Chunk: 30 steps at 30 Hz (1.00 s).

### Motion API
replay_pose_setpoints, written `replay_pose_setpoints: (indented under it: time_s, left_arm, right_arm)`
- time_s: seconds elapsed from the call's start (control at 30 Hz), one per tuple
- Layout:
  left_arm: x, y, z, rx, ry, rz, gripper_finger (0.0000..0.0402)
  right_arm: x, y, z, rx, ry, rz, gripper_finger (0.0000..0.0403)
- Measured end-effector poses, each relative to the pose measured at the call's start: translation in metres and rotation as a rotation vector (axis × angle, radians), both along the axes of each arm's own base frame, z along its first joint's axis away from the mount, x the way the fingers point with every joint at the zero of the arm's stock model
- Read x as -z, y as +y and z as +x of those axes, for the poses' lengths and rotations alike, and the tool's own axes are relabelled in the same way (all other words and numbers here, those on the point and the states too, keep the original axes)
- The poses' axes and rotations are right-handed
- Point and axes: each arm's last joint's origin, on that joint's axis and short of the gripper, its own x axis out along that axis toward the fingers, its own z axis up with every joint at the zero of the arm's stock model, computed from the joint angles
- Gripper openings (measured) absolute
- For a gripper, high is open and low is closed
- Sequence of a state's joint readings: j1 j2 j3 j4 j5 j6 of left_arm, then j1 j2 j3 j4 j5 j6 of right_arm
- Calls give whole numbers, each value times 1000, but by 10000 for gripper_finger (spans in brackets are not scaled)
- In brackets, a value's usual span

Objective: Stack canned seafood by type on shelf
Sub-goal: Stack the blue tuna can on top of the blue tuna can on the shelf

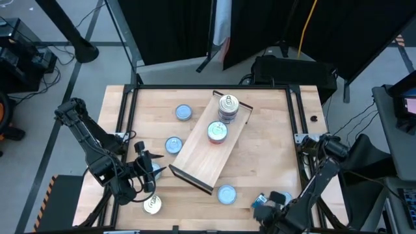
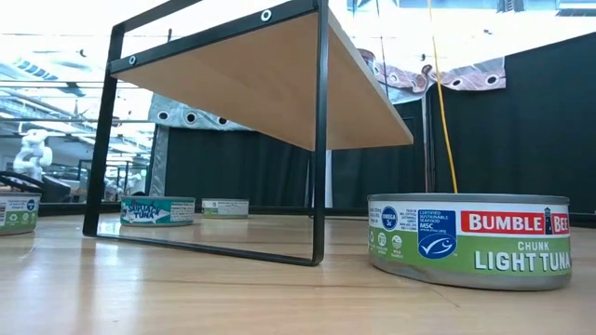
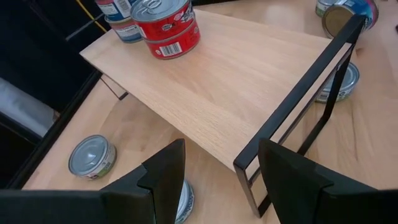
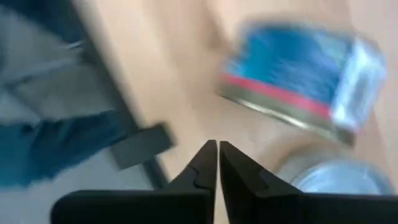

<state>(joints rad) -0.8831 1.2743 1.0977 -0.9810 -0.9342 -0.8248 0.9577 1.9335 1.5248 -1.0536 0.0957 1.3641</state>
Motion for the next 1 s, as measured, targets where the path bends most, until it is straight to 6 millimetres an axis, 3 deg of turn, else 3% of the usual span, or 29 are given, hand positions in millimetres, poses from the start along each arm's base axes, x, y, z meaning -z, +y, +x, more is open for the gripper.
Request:
replay_pose_setpoints:
  time_s: [0.17, 0.27, 0.5, 0.7, 0.83, 1.0]
  left_arm:
    - [0, 0, 0, 0, -1, 2, 202]
    - [0, 0, 0, -1, -2, 2, 202]
    - [0, 0, 0, -6, -10, 7, 202]
    - [-1, 1, 0, -17, -29, 22, 202]
    - [-1, 2, 1, -26, -33, 18, 202]
    - [-1, 6, 5, -49, -36, 17, 202]
  right_arm:
    - [-32, 5, 11, -388, -131, -52, 74]
    - [-43, -3, 20, -539, -136, -114, 115]
    - [-42, -29, 46, -700, -46, -74, 214]
    - [-40, -40, 52, -903, 9, -39, 309]
    - [-38, -48, 54, -978, 52, -13, 325]
    - [-19, -56, 55, -1037, 101, 12, 326]
